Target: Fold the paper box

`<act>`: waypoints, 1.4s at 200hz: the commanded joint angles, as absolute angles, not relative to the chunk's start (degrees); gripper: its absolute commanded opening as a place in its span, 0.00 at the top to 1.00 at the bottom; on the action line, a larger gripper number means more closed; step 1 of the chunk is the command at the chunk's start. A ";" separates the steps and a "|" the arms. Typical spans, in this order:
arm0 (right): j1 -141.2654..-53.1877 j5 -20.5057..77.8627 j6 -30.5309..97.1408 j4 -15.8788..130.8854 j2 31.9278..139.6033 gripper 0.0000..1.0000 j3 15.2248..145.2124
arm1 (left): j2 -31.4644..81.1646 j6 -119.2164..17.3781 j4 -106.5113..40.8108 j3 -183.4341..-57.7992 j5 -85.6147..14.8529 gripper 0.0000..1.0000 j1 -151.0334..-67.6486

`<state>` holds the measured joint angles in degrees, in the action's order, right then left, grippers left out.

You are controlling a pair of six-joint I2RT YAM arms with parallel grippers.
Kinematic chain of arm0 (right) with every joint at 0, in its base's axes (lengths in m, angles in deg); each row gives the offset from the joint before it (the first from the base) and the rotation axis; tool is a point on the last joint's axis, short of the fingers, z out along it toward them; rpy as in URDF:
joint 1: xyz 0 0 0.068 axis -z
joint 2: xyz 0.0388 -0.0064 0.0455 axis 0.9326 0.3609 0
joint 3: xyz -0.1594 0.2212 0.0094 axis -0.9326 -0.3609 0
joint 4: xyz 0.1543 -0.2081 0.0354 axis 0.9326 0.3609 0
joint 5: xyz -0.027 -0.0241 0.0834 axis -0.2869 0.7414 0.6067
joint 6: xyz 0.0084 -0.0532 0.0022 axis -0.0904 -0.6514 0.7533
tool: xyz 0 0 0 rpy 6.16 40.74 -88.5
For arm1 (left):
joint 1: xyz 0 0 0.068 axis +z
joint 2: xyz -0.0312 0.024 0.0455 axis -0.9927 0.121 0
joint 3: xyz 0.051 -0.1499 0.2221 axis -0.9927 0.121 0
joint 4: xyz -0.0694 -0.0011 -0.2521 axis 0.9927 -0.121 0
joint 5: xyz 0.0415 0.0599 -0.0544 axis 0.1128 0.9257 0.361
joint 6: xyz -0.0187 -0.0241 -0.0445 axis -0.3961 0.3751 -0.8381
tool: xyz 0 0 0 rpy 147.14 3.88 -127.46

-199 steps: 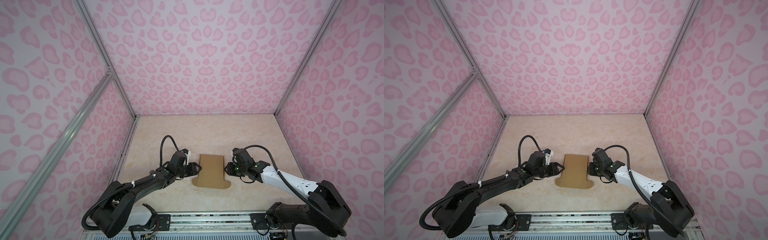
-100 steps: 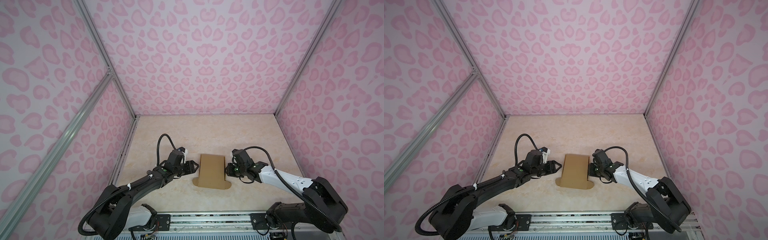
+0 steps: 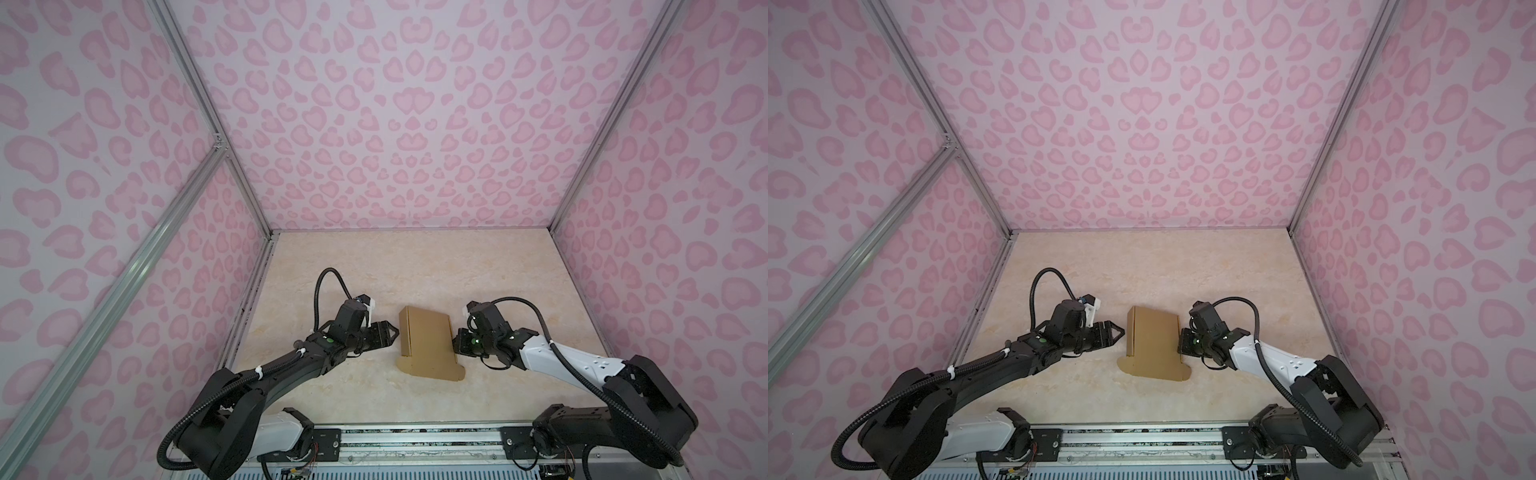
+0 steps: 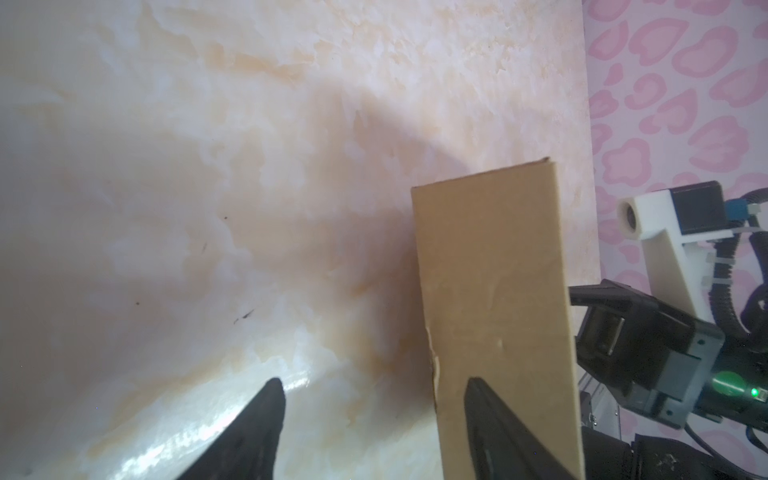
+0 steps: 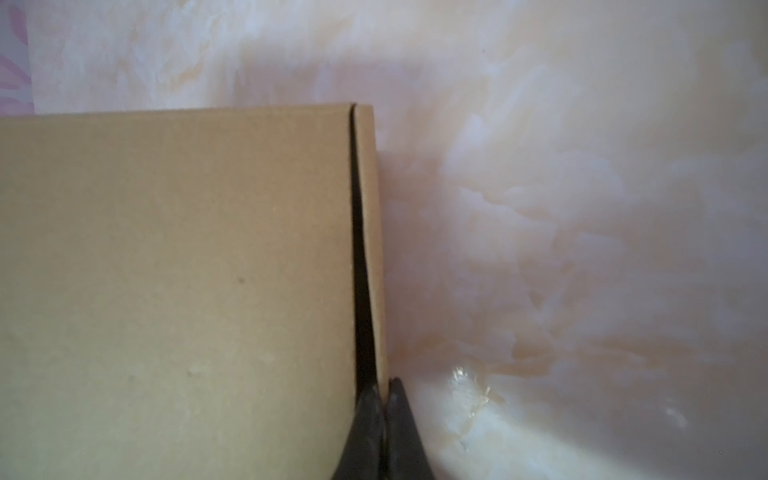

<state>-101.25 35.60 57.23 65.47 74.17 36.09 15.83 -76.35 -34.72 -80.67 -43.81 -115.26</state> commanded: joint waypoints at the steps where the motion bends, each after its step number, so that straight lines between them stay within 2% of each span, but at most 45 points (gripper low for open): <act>1: -101.02 36.62 57.65 65.14 74.17 0.95 35.58 | 14.64 -76.28 -33.56 -80.54 -44.13 0.26 -115.21; 49: -101.06 36.82 57.58 65.16 73.97 0.95 35.90 | 15.19 -79.02 -28.51 -80.05 -48.71 0.18 -115.43; 156: -101.10 37.57 57.53 64.21 74.86 0.96 36.18 | 19.34 -83.90 -18.29 -79.26 -54.43 0.14 -117.65; 280: -101.45 37.96 57.79 64.00 74.07 0.96 36.20 | 21.19 -85.12 -16.59 -80.18 -54.96 0.29 -118.82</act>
